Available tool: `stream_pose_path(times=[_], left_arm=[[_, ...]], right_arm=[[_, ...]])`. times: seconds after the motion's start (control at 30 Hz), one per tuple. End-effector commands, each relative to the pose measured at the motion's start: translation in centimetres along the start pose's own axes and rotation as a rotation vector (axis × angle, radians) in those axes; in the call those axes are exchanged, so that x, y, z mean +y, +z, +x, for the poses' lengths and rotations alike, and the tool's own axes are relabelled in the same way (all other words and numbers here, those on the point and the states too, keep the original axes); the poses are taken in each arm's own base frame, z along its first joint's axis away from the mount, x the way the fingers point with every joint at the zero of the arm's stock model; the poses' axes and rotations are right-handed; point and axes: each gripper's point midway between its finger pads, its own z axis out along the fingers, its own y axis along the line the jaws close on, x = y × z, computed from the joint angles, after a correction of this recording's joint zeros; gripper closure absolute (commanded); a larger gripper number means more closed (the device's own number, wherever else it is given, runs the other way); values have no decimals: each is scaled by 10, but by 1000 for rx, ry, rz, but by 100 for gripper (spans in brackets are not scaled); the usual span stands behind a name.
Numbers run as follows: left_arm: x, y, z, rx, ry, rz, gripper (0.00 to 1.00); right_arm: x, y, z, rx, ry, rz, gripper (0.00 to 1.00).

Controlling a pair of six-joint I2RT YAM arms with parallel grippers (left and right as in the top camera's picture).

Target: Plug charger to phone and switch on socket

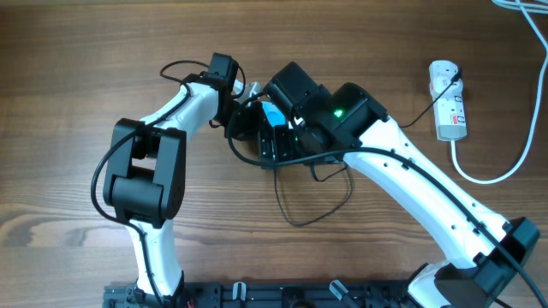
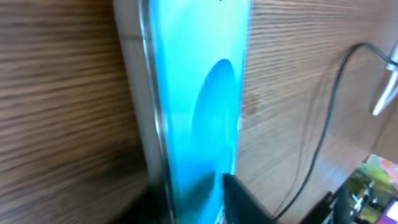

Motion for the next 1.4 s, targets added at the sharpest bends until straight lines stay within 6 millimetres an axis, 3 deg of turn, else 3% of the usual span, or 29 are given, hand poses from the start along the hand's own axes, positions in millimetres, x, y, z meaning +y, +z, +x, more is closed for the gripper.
stream_pose_path(times=[0.0, 0.23, 0.3, 0.37, 0.43, 0.5, 0.63, 0.7, 0.77, 0.93, 1.0, 1.13, 1.23, 1.37], left_arm=[[16, 6, 3, 10, 3, -77, 61], [25, 4, 8, 24, -15, -126, 42], [25, -1, 11, 29, -34, -128, 28], [24, -15, 10, 17, -51, -128, 13], [18, -49, 4, -46, -78, -127, 6], [15, -89, 0, -137, -124, -153, 3], [6, -190, 12, -384, -164, -250, 0], [4, -224, 24, -472, -159, -299, 0], [8, -246, 36, -523, -165, -366, 0], [-1, -261, 48, -564, -150, -369, 0], [-1, -260, 47, -561, -151, -369, 0], [-1, -260, 47, -561, -151, -369, 0], [-1, -260, 47, -561, -151, -369, 0], [-1, -261, 47, -562, -151, -369, 0]], right_arm=[[-1, 3, 2, 17, 16, -2, 0], [-5, 3, 2, 13, 18, 20, 0], [-11, 2, -1, -7, 17, 53, 0], [-20, 2, -5, -28, 22, 96, 0], [-36, 0, -9, -25, 60, 123, 0], [-68, -4, -18, -27, 131, 190, 0], [-163, -21, -45, -47, 354, 269, 0], [-202, -28, -54, -63, 373, 285, 0], [-239, -37, -62, -100, 431, 297, 0], [-343, -64, -73, -255, 735, 285, 0], [-378, -77, -76, -337, 810, 303, 0], [-428, -94, -76, -433, 877, 440, 0], [-450, -81, -82, -408, 806, 486, 0], [-477, -45, -79, -288, 706, 533, 0]])
